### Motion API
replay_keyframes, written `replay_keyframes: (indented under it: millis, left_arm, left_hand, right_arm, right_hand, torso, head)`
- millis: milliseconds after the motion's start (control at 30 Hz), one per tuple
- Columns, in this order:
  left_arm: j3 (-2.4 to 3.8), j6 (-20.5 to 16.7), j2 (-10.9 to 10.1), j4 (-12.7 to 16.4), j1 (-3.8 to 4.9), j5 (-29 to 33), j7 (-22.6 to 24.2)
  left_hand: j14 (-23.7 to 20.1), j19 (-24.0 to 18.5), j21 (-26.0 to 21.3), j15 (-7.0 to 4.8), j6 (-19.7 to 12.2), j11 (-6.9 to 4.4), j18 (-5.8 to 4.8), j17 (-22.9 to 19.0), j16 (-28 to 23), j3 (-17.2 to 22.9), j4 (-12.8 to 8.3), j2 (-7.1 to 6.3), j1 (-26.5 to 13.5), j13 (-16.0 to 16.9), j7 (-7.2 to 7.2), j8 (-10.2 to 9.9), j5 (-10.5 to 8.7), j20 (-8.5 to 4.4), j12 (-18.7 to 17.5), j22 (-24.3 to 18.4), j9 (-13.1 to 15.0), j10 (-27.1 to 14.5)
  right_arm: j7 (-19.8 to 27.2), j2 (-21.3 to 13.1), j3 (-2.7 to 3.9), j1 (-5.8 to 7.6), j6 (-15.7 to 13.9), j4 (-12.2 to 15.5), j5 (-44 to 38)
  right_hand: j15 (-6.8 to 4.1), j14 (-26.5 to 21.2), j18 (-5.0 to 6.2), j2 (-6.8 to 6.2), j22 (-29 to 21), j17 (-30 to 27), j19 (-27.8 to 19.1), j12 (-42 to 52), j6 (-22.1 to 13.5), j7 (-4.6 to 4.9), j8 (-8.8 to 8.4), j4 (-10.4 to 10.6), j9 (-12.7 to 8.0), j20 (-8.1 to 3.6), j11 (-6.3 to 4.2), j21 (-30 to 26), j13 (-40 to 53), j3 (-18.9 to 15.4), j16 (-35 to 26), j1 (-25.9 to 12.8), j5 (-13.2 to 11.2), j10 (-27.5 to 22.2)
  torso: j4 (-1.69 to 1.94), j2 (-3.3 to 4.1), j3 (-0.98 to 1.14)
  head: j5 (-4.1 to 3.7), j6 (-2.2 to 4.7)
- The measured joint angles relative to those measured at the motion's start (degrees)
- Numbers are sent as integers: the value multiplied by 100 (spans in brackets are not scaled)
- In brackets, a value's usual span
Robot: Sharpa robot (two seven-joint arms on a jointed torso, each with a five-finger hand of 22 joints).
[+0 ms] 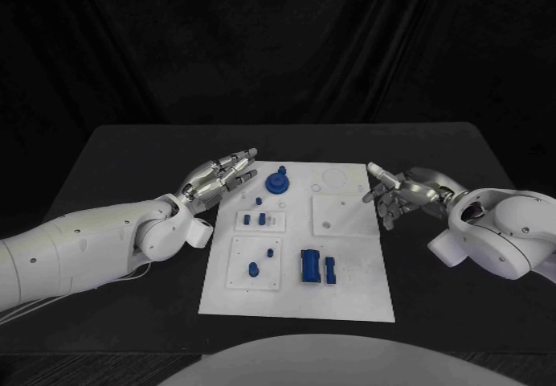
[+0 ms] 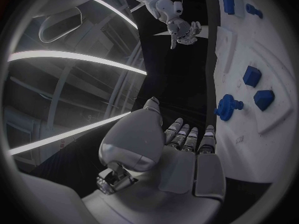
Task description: Assemble the parts on the task board
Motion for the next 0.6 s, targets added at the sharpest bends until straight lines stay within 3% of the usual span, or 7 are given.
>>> replay_keyframes:
  millis: [67, 100, 167, 233, 367, 500, 600]
  left_arm:
    - [1, -62, 4, -1, -7, 0, 1]
    - [1, -101, 4, -1, -13, 0, 2]
    - [1, -151, 0, 3, -22, 0, 4]
    - [0, -204, -20, 24, -29, 0, 5]
    - [-1, -284, -87, 78, -31, 0, 7]
    - [-1, -341, -123, 119, -31, 0, 8]
    - [2, -365, -126, 132, -31, 0, 10]
  left_hand:
    - [8, -33, 0, -36, 14, -51, -1, 0, 0, -17, 17, 0, 0, 0, -14, 0, 0, -33, 0, -5, 0, -10]
    - [10, -42, 0, -52, 21, -62, -1, 1, 0, -24, 24, 0, 0, 0, -21, 0, 0, -41, 0, -7, 0, -21]
    - [10, -42, 0, -52, 24, -85, -1, 1, 0, -24, 24, -17, 17, -2, -24, 0, 0, -41, 0, -10, 0, -44]
    - [9, -39, 0, -57, 41, -95, 0, 1, 0, -40, 40, -23, 23, -9, -41, 0, -28, -43, 0, -12, 0, -54]
    - [0, -21, 0, -104, 38, -135, 0, 2, 0, -40, 40, -23, 23, -20, -45, 0, -28, -62, -27, -14, 0, -95]
    - [7, -21, 0, -136, -113, -205, -1, 1, 0, -70, 39, -23, 23, -42, -196, -47, -28, -62, -112, -14, -22, -166]
    - [19, -20, 0, -165, -221, -302, 0, 0, 0, -96, 34, -23, 23, -54, -303, -67, -28, -62, -178, -14, -36, -180]
  right_arm:
    - [427, 10, 0, -18, -10, -129, 313]
    - [708, 30, 0, -45, 10, -213, 532]
    - [1126, 87, 1, -105, 86, -355, 857]
    - [1594, 173, 0, -184, 228, -530, 1199]
    - [2353, 310, -8, -287, 519, -790, 1672]
    - [2955, 427, -5, -346, 711, -978, 1958]
    - [3310, 500, -3, -389, 818, -1093, 2088]
  right_hand:
    - [468, -921, -64, 74, -690, -420, -820, -1057, -313, 243, -188, -10, -240, 355, 431, -885, -735, -187, -1048, 144, -166, -1010]
    - [812, -1674, -247, 45, -1049, -669, -1389, -1540, -569, 187, -314, -16, -377, 558, 745, -1289, -1096, -267, -1575, 305, -252, -1649]
    - [1242, -2801, -443, 28, -1583, -998, -2338, -2080, -996, 31, -526, -13, -582, 791, 1089, -1560, -1543, -348, -2211, 534, -324, -2504]
    - [1454, -3690, -545, 14, -2363, -1232, -3393, -2323, -1323, -162, -651, -10, -794, 971, 1000, -1605, -1924, -463, -2524, 706, -324, -3206]
    - [1359, -5587, -538, 45, -5089, -1446, -6092, -2681, -2297, -604, -942, -9, -1217, 997, 638, -1842, -2535, -522, -3115, 1003, -275, -4396]
    - [1179, -6468, -180, 85, -5864, -1527, -6558, -2759, -2868, -872, -1122, -1, -1531, 1083, 382, -1904, -2959, -608, -3251, 1232, -140, -5176]
    - [1080, -6688, -127, 40, -5957, -1564, -6570, -2799, -3225, -1022, -1233, -2, -1676, 1085, 306, -1926, -3140, -608, -3275, 1309, -101, -5505]
  torso:
    - [0, -14, -5]
    - [0, -22, -8]
    - [0, -44, -14]
    - [-1, -65, -17]
    - [-14, -137, -27]
    - [-31, -236, -36]
    - [-46, -304, -38]
  head:
    - [-50, 0]
    - [-73, 3]
    - [-121, 94]
    - [-149, 210]
    - [-171, 447]
    - [-153, 589]
    - [-118, 634]
